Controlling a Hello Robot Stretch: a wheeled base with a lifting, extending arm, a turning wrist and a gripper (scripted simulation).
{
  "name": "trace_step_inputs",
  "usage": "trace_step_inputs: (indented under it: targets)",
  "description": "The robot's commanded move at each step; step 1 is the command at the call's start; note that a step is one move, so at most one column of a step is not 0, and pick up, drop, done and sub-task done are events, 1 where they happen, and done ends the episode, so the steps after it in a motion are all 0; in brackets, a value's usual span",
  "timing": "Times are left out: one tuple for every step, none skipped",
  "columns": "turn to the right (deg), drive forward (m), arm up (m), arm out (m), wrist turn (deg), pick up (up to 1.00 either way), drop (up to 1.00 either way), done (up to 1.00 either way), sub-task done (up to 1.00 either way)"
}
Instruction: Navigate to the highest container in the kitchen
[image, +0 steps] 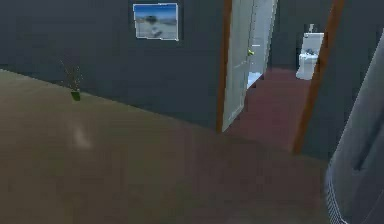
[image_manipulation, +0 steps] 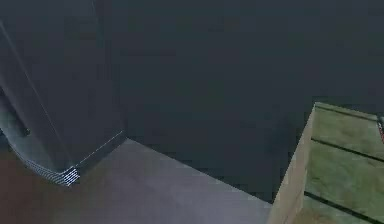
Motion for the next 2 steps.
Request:
trace_step_inputs:
  targets:
    - [-45.0, 0.0, 0.0, 0.0, 0.0, 0.0, 0.0, 0.0, 0.0]
    - [-6.0, 0.0, 0.0, 0.0, 0.0, 0.0, 0.0, 0.0, 0.0]
